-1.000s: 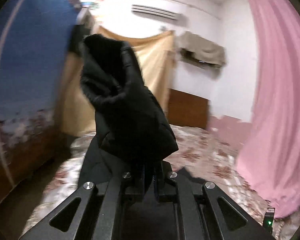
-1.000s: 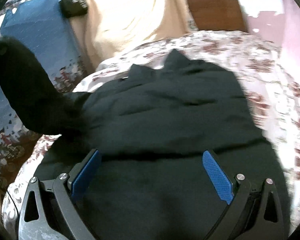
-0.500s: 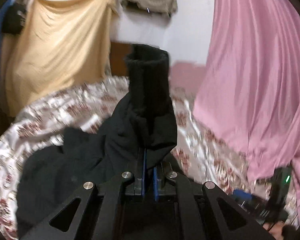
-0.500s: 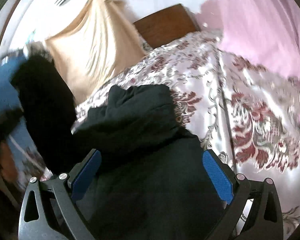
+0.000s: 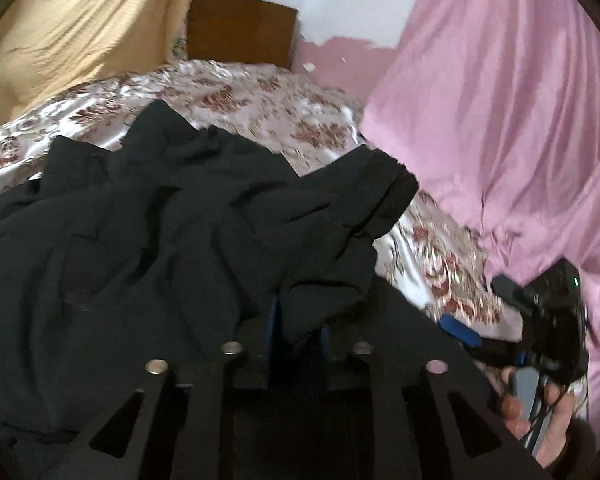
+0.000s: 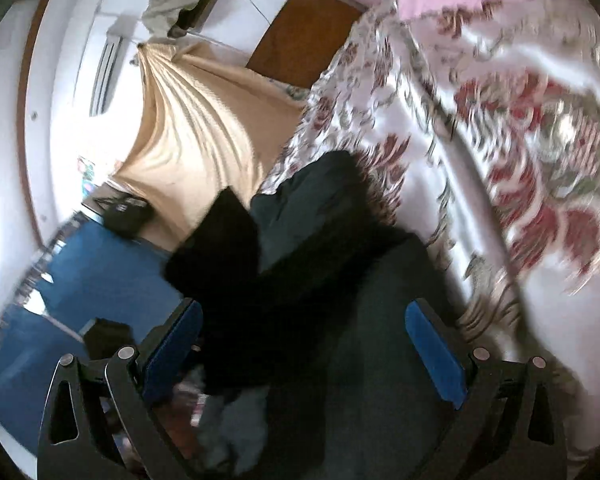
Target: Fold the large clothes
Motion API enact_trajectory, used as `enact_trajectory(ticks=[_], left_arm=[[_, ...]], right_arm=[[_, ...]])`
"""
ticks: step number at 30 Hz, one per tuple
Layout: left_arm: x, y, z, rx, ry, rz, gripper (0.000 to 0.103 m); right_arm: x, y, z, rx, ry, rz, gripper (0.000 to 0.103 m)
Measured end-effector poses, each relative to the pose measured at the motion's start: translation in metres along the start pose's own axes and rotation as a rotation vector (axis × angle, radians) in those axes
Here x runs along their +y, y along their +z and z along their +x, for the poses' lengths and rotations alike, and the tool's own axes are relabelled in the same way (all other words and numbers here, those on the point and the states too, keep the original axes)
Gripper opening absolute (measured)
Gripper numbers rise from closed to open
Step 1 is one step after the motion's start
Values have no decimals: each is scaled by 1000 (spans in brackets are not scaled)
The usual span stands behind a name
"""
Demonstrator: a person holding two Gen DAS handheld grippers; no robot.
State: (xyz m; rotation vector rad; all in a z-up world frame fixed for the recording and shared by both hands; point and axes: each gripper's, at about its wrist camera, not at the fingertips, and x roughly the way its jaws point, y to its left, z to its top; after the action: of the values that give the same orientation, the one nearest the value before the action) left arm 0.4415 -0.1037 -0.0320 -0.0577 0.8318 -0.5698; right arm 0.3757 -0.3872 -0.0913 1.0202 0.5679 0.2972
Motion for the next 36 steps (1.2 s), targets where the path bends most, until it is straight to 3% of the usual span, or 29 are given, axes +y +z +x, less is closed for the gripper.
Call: enact_trajectory(ticks=[1, 2, 3, 7, 10, 12, 15, 21, 25, 26, 30, 33, 36], left_arm=[[-1, -1, 2, 19, -26, 11, 50], [-5, -4, 4, 40, -68, 14, 89], [-7, -7, 2, 35, -90, 6, 96], [-24, -13, -9, 14, -128, 53, 96], [-31, -22, -18, 33, -157, 59, 96], [-29, -26, -27, 28, -138, 48, 96], [-14, -30, -47, 8, -63, 1, 96], [68, -24, -95, -55, 305, -161, 96], [136, -14, -118, -112, 437, -277, 96], [149, -12, -118, -115, 472, -286, 96], [190, -6, -108, -107, 540, -332, 96], [203, -2, -91, -103, 556, -341, 96], [206, -13, -74, -86, 567, -330, 96]], right_arm=[[-2, -1, 4, 7, 19, 15, 100], [-3, -3, 6, 10, 34, 19, 100], [-3, -4, 8, 11, 46, 21, 100], [-3, -9, 19, 25, 132, 41, 102], [-7, -11, 26, 36, 131, 49, 102], [-5, -13, 31, 39, 101, 40, 102], [6, -15, 31, 39, 29, -30, 102], [43, -20, 56, 107, -200, -238, 99], [57, -9, 87, 191, -322, -288, 64], [58, -6, 91, 196, -339, -292, 60], [74, 4, 117, 228, -443, -350, 50], [96, 5, 123, 179, -547, -493, 50], [122, -1, 139, 180, -523, -629, 50]])
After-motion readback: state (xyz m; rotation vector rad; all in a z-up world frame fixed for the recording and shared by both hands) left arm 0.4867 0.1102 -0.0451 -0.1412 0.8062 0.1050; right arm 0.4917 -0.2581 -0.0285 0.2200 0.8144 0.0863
